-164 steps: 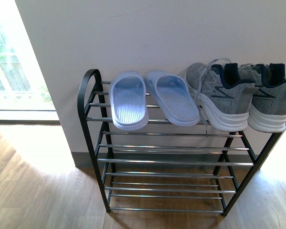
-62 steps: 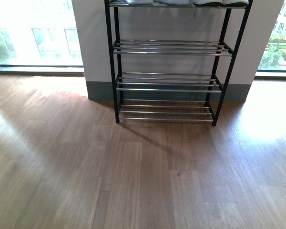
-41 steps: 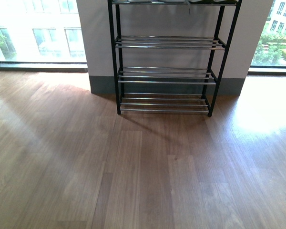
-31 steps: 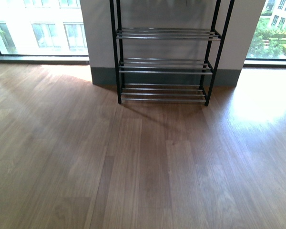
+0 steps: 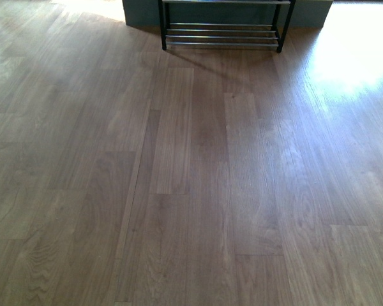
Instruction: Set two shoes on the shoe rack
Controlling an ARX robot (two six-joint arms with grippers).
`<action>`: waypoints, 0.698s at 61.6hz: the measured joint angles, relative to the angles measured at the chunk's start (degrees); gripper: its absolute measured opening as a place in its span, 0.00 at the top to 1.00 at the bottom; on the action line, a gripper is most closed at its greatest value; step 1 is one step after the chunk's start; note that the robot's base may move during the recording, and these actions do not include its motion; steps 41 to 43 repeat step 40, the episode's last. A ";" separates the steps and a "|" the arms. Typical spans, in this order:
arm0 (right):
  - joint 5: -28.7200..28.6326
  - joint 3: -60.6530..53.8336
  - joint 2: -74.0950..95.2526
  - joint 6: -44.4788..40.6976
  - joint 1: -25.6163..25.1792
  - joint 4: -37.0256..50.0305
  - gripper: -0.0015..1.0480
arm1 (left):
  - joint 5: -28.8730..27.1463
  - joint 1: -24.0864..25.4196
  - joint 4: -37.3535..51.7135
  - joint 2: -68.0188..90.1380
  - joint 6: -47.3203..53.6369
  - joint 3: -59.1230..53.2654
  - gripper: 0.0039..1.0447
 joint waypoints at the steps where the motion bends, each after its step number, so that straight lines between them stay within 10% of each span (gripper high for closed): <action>1: 0.00 0.00 0.00 0.00 0.00 0.00 0.09 | 0.00 0.00 0.00 0.00 0.00 0.00 0.09; 43: 0.00 0.00 0.00 0.00 0.00 0.00 0.09 | 0.00 0.00 0.00 0.00 0.00 0.00 0.09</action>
